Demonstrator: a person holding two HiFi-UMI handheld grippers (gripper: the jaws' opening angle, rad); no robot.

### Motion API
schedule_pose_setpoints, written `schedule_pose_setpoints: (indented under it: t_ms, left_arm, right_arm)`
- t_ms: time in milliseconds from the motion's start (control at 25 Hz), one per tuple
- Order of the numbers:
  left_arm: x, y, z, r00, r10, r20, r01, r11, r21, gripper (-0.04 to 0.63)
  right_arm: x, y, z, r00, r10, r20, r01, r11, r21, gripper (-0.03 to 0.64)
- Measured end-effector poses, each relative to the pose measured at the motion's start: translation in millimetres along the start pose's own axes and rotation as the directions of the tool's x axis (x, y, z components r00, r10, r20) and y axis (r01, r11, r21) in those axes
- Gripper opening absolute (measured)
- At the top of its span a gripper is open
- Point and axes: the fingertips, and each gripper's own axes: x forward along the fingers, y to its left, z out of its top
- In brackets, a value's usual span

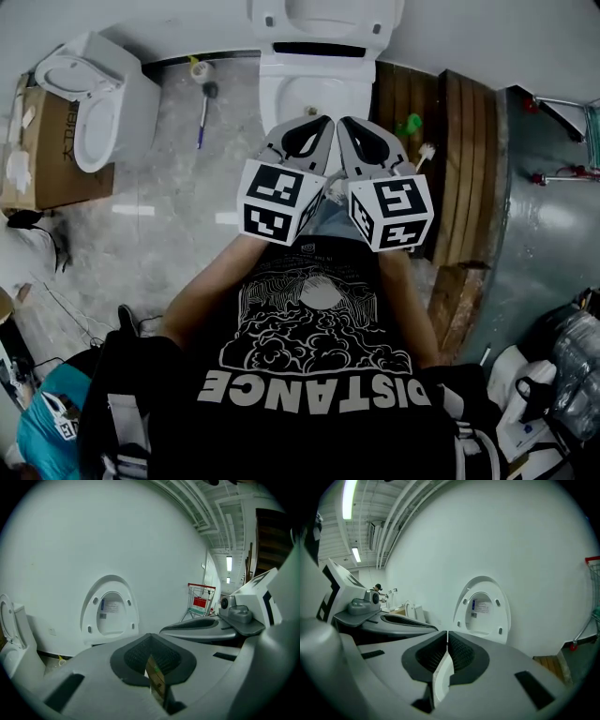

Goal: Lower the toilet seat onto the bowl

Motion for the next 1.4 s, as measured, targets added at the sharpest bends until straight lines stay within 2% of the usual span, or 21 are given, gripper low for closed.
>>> schedule_pose_setpoints:
  t_ms: [440,800,1080,1400]
  left_arm:
    - [77,16,31,0.997,0.075,-0.023,-0.076,0.997,-0.017,0.011]
    - [120,24,54,0.995,0.092,-0.024,-0.092,0.996,-0.011,0.012]
    - [128,47,66,0.992,0.126,-0.021,-0.127,0.992,-0.012,0.015]
    - [138,90,91,0.996,0.087,-0.001,-0.087,0.995,0.038,0.061]
  right_arm:
    - [41,-72,21,0.996,0.086,-0.014,-0.086,0.996,0.0,0.02]
    - [63,-118,44,0.985,0.171,-0.009,-0.171,0.985,-0.035,0.02]
    - [84,-135,59,0.98,0.199,-0.02,-0.2,0.976,-0.088,0.021]
    - [113,-147,79,0.985,0.17,-0.022,-0.171,0.974,-0.151,0.023]
